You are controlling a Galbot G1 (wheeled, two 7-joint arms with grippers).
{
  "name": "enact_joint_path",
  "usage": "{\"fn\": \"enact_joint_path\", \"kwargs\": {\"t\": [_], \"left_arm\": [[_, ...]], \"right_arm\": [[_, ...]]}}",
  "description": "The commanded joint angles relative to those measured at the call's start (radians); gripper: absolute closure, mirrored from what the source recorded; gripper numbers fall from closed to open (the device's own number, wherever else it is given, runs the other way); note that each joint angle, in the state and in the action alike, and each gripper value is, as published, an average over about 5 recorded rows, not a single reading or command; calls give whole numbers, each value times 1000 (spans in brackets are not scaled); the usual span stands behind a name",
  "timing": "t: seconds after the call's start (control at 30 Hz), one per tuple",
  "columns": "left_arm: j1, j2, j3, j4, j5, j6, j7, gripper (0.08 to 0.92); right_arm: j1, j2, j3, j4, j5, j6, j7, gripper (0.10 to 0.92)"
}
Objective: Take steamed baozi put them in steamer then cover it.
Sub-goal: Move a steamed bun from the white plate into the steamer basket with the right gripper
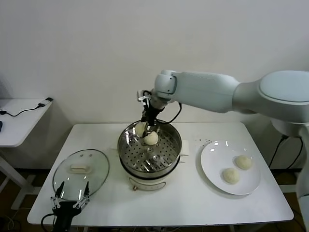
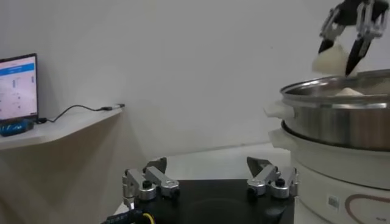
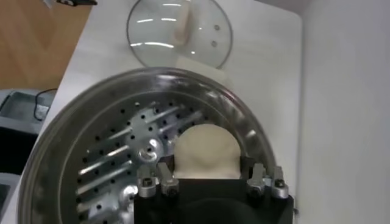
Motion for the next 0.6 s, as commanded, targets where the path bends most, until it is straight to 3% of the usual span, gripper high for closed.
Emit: {"fn": "enact_joint_path", "kwargs": {"t": [0.03, 0.4, 0.6], "left_arm": [[-4, -2, 2, 4, -5, 6, 1, 177], [-14, 1, -1, 21, -4, 4, 1, 177], [-15, 2, 0, 23, -2, 4, 1, 177]], "right_arm": [[-83, 78, -19, -11, -6, -14, 26, 343], [-111, 81, -31, -23, -23, -8, 18, 330], [-107, 73, -21, -24, -24, -7, 17, 225]]}}
